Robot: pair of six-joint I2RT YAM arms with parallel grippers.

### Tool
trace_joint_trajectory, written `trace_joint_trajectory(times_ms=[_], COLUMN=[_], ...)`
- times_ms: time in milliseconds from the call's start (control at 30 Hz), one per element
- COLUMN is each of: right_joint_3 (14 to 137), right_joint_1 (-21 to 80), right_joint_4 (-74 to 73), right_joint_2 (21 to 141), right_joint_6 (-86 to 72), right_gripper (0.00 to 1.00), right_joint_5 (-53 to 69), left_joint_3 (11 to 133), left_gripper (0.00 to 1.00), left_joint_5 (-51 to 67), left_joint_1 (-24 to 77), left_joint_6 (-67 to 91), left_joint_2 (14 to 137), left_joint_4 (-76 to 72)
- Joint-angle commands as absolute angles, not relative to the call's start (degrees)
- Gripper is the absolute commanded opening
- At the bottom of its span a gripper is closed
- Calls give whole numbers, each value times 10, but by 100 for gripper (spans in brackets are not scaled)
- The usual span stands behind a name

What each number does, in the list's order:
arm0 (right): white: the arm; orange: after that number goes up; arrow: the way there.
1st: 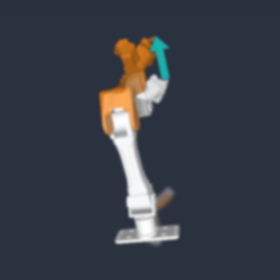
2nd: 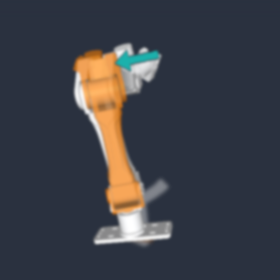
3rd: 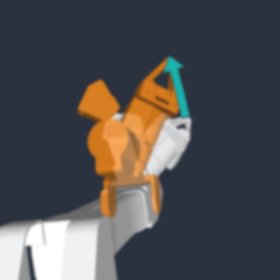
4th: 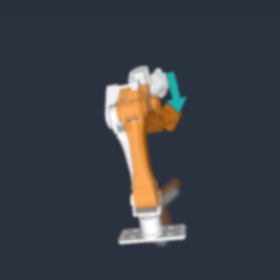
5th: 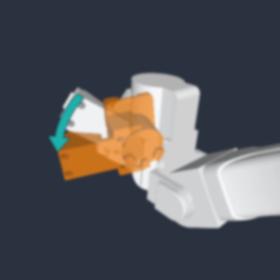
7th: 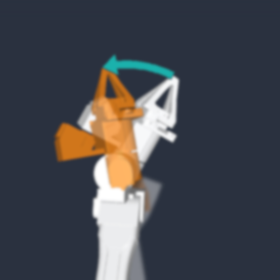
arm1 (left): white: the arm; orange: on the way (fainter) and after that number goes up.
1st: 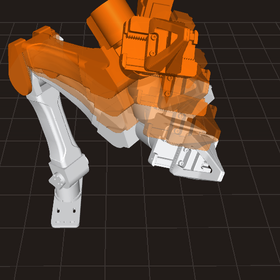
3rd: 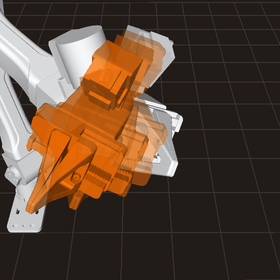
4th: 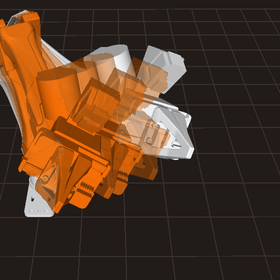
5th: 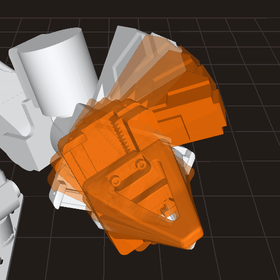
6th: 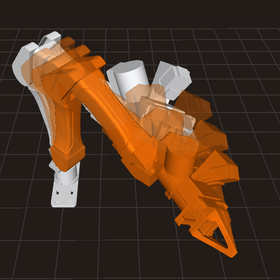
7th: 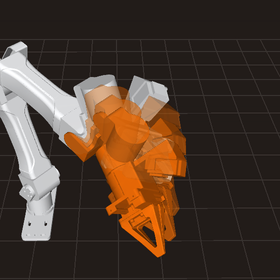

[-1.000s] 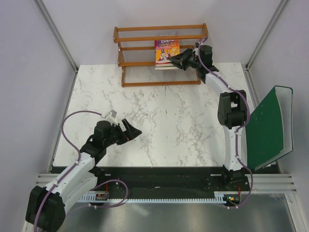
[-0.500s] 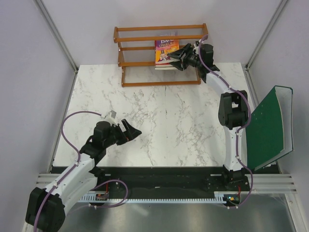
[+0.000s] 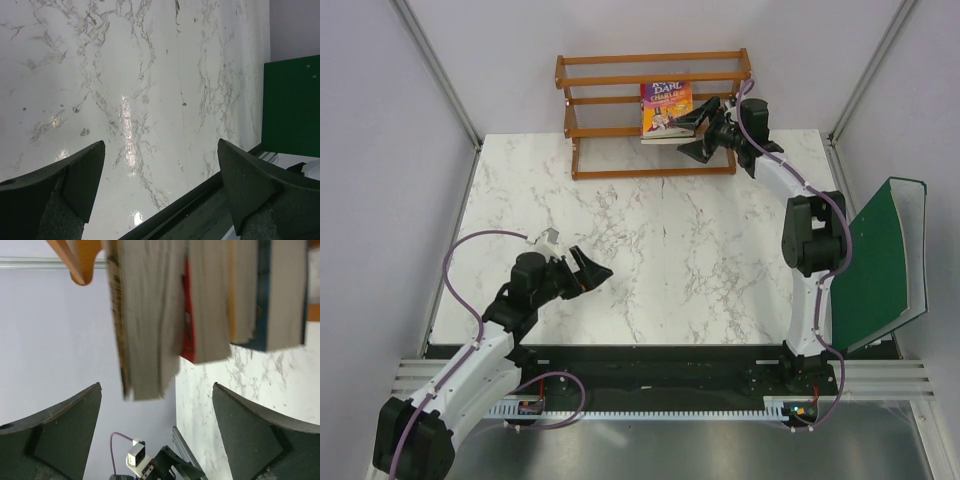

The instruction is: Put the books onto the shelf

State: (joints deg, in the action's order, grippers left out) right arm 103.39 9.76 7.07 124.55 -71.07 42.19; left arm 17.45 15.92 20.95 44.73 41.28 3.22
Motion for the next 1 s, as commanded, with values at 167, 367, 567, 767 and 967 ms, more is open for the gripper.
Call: trace_joint_trajectory(times_ms=[167,367,567,767,967], right_joint_3=[934,911,982,1106,1208], right_joint_1=[80,77,77,78,88], right_joint_4=[3,-54,-168,-214,-227], right_joint_2=[1139,1082,1049,1106,1190], right_joint_6=[-616,-533,-435,-400,-397], right_gripper=[98,98,93,20,4], right_joint_5=[410,388,308,266,266], left_joint_3=[174,172,172,171,170], left_gripper=[100,100,100,100,100], left_joint_5=[162,161,162,162,160], left_joint_1=[206,207,206,206,207], left_joint_6=[440,435,426,423,420], left_joint_2=[398,402,416,424,432], left_joint_4=[33,36,35,33,29])
